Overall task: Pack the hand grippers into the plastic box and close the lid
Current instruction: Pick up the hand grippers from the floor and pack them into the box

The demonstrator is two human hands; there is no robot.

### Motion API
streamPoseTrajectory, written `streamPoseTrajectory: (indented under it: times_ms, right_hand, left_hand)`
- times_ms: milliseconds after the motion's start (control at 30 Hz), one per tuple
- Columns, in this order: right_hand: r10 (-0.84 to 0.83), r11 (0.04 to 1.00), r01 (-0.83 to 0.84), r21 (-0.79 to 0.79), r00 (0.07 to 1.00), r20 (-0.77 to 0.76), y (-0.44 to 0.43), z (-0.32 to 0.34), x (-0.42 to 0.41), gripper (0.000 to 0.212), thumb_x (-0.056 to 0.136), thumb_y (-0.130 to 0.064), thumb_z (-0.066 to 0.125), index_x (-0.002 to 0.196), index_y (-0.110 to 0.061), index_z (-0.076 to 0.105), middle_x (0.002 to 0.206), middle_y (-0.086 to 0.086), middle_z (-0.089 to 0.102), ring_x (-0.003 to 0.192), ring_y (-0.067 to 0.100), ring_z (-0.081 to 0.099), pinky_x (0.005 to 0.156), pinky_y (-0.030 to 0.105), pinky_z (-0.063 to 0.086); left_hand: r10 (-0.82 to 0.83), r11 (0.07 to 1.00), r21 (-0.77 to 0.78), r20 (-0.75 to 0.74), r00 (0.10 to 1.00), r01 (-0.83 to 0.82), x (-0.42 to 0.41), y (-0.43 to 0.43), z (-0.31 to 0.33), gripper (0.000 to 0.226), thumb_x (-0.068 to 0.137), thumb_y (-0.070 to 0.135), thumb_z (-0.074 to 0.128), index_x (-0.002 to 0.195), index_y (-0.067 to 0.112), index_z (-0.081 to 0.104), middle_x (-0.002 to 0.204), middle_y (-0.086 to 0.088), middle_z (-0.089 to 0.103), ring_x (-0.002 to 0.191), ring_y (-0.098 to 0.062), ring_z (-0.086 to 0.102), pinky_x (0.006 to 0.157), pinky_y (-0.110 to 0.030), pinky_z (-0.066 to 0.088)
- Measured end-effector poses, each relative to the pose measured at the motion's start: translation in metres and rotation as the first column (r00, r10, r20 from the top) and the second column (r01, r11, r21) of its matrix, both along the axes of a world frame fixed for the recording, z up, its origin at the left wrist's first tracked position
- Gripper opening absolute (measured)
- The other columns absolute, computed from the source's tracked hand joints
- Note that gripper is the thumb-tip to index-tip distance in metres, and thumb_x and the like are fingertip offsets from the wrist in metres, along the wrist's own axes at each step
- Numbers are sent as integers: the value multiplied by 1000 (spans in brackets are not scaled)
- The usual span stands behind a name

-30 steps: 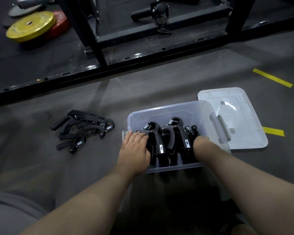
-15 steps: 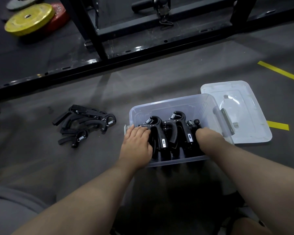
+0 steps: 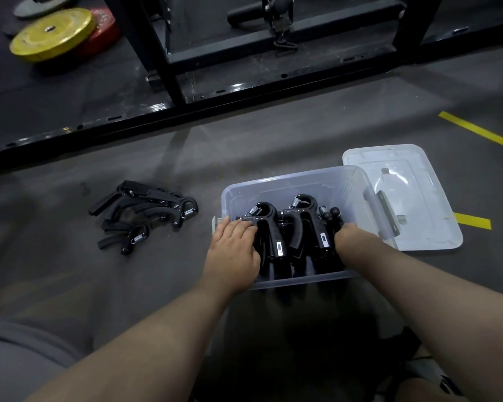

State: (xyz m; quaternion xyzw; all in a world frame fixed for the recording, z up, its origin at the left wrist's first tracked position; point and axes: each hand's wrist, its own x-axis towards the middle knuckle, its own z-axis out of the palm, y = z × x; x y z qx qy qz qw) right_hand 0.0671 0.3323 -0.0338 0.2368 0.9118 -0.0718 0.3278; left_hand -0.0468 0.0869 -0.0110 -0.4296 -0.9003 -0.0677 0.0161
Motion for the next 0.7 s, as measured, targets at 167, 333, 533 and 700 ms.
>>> streamPoseTrajectory:
  times_ms: [167, 333, 533, 700]
  right_hand:
    - [-58, 998, 57, -41, 998, -22, 0, 8, -4, 35, 90, -3, 42, 122, -5, 57, 127, 17, 52, 114, 31, 57, 98, 40, 49]
    - [-67, 997, 71, -41, 994, 90, -3, 9, -10, 44, 94, -8, 47, 137, 1, 48, 139, 23, 46, 124, 34, 53, 104, 41, 46]
    - [-185, 983, 184, -25, 970, -157, 2, 37, -38, 28, 94, -11, 46, 118, -4, 60, 122, 14, 62, 113, 32, 60, 93, 37, 48]
    - [-193, 981, 182, -64, 928, -319, 10, 36, -54, 35, 95, -9, 44, 129, -3, 47, 133, 19, 45, 123, 37, 48, 103, 41, 39]
  left_hand:
    - [8, 1000, -4, 2, 1000, -8, 0, 1, 0, 49, 76, 24, 47, 120, 14, 64, 125, 2, 62, 122, -18, 52, 119, -40, 18]
    - [6, 1000, 28, 0, 1000, -6, 0, 1, 0, 48, 75, 22, 49, 119, 12, 65, 124, 0, 63, 121, -19, 53, 119, -40, 19]
    - [5, 999, 33, -4, 1000, -4, 0, 0, 0, 48, 75, 22, 50, 120, 12, 65, 124, 0, 63, 120, -19, 53, 119, -40, 19]
    - [12, 999, 46, 21, 1000, -13, -1, 1, 1, 47, 73, 21, 52, 118, 12, 66, 122, 0, 63, 118, -19, 54, 120, -38, 18]
